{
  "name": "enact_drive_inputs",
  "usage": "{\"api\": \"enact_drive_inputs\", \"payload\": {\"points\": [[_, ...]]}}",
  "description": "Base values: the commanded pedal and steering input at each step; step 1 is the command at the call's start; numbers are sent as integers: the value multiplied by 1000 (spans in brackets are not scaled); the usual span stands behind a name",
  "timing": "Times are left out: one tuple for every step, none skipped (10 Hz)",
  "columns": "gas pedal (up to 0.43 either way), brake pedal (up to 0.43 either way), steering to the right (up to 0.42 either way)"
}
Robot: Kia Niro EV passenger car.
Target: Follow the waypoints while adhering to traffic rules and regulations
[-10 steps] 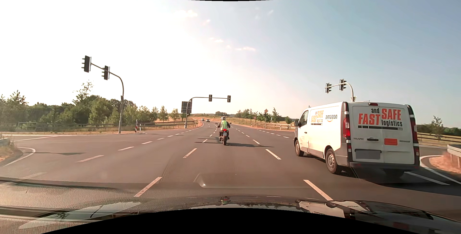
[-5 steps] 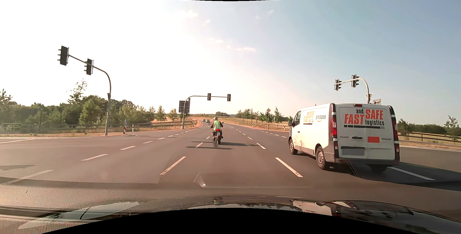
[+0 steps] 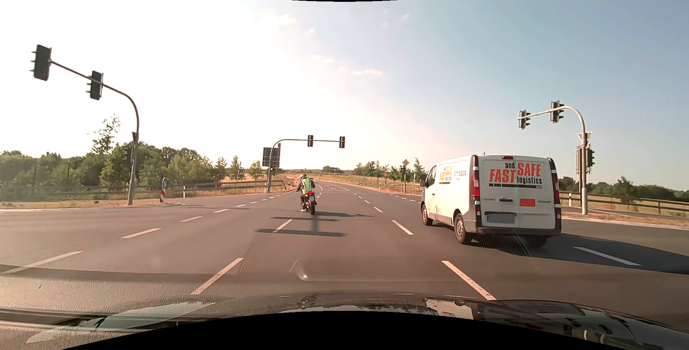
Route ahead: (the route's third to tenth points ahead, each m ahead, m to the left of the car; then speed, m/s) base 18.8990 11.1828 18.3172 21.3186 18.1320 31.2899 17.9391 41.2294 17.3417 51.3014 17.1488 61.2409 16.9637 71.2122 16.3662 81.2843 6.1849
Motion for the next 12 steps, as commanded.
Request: {"api": "enact_drive_inputs", "payload": {"points": [[209,0,-3],[197,0,-4],[197,0,-4],[197,0,-7],[197,0,-16],[197,0,-30],[197,0,-41],[169,0,-57],[138,0,-74],[138,0,-90],[138,0,-111],[138,0,-128]]}}
